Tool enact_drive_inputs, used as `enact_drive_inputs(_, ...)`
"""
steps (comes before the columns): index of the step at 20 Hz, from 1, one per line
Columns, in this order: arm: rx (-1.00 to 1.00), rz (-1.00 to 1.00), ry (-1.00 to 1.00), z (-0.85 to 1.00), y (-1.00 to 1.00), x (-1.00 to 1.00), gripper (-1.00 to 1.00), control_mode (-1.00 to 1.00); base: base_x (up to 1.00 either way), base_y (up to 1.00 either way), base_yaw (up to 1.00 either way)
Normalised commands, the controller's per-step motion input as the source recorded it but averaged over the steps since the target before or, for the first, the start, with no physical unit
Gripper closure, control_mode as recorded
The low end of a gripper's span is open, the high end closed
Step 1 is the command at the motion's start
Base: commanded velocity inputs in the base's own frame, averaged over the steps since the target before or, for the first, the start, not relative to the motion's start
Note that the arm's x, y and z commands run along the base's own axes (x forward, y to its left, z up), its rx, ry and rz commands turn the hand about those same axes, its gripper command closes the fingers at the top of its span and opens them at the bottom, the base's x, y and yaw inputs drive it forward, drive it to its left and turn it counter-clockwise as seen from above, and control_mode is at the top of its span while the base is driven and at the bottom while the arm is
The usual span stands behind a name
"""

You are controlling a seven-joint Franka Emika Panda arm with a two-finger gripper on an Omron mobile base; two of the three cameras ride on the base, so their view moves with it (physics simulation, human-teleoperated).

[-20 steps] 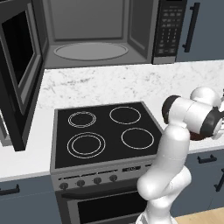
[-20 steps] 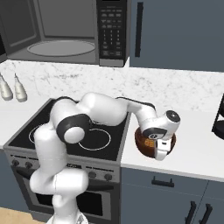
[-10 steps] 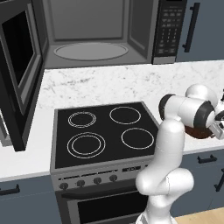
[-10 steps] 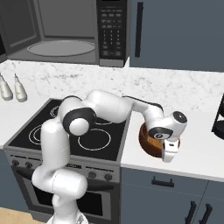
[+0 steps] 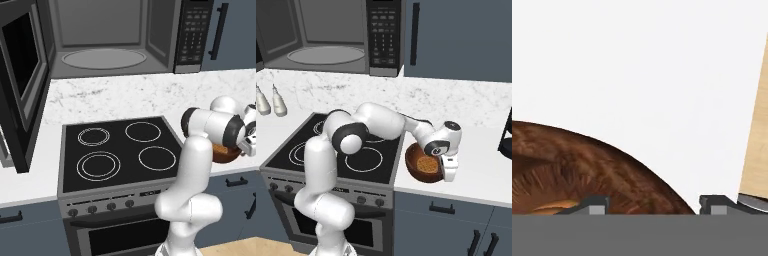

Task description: Open the microwave, place the bowl with waffle inside the microwave, then close the microwave door and turn it on.

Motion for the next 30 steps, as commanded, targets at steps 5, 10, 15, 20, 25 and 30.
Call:
enact_drive_inputs(5,-0.12,0.0,0.05,-0.58,0.03,0.0,1.0,-1.0,0.0,0.0,0.0)
enact_drive_inputs(10,0.0,0.0,0.0,-0.38,-0.01,0.0,1.0,-1.0,0.0,0.0,0.0)
enact_drive_inputs(15,0.11,0.0,-0.08,-0.19,0.0,0.0,1.0,-1.0,0.0,0.0,0.0)
enact_drive_inputs(20,0.08,-0.11,-0.06,-0.07,0.06,0.0,1.0,-1.0,0.0,0.0,0.0)
enact_drive_inputs(25,0.03,-0.2,-0.03,0.0,0.07,-0.03,1.0,-1.0,0.0,0.0,0.0)
enact_drive_inputs(30,0.0,-0.08,-0.2,0.3,0.38,-0.33,1.0,-1.0,0.0,0.0,0.0)
